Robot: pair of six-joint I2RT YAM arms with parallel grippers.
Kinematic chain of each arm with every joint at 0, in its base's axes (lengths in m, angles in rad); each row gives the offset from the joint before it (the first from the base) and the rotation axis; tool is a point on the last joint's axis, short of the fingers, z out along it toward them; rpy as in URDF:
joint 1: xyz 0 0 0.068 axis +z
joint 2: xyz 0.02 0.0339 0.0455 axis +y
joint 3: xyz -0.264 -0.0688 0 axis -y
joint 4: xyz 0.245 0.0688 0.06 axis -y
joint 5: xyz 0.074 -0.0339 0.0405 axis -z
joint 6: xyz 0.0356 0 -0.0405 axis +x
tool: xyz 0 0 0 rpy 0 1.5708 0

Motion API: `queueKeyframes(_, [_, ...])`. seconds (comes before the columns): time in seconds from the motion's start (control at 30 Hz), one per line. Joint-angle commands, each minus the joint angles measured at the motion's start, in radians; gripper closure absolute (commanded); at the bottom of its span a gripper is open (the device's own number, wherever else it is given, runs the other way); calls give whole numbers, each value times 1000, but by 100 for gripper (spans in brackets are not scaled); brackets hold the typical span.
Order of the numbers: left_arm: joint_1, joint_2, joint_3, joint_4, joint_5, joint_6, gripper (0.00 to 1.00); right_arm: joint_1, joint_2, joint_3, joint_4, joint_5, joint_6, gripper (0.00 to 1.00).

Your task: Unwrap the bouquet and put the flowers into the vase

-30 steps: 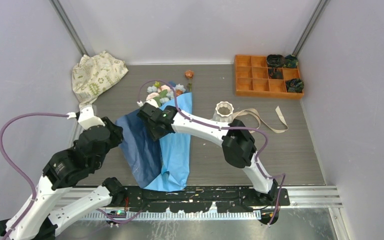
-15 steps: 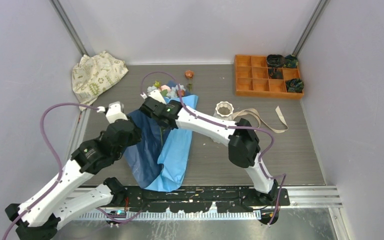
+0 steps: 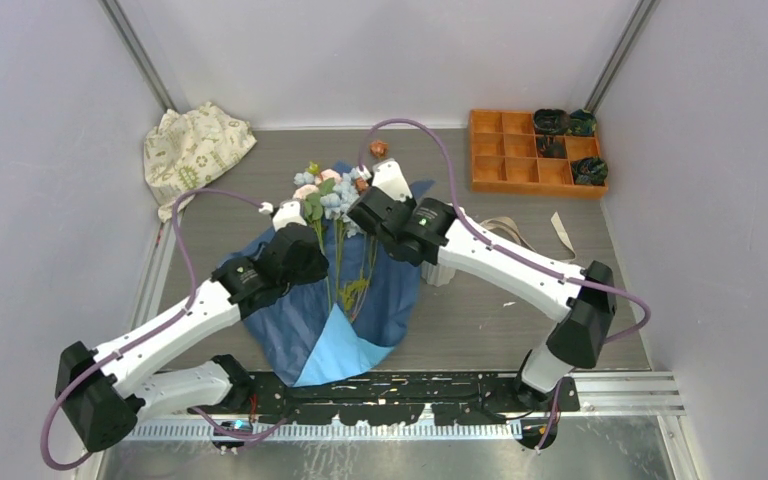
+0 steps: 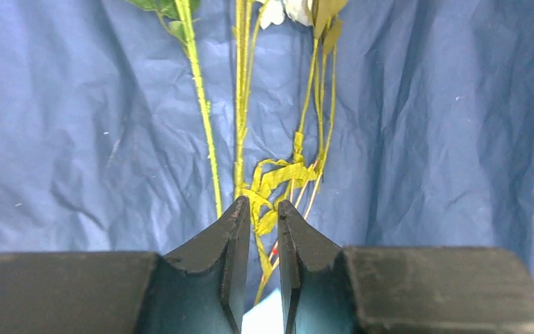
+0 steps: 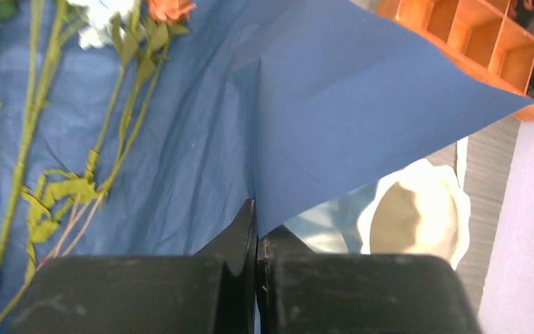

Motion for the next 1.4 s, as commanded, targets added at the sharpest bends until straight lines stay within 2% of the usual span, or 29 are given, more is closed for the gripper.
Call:
queueKeyframes(0.0, [2, 43, -14, 176, 73, 20, 78, 7, -78, -92, -39, 37, 87, 97])
queueKeyframes(0.07, [2, 76, -18, 200, 83, 23, 78, 6, -97, -120, -51, 32, 107, 94])
queueKeyframes(0.23, [2, 177, -60, 325, 123, 30, 79, 7, -123, -146, -62, 25, 126, 80])
queueKeyframes(0.33, [3, 268, -75, 403, 170, 27, 81, 7, -124, -134, -73, 31, 134, 67])
queueKeyframes(0.43, [1, 352, -79, 479, 237, 20, 82, 6, -130, -133, -78, 36, 142, 49])
queueKeyframes(0.53, [1, 433, -63, 510, 282, 14, 84, 6, -138, -142, -78, 39, 152, 39])
queueKeyframes(0.77, [1, 545, -38, 481, 289, 4, 86, 14, -215, -162, -27, -3, 159, 36])
queueKeyframes(0.93, [1, 594, -34, 485, 295, -5, 87, 25, -301, -172, 86, -145, 142, 33])
queueKeyframes(1.07, [1, 575, -42, 497, 301, -1, 87, 34, -322, -172, 161, -274, 132, 33])
queueKeyframes(1.37, [1, 528, -74, 445, 222, 3, 89, 56, -228, -211, 267, -432, 151, 44])
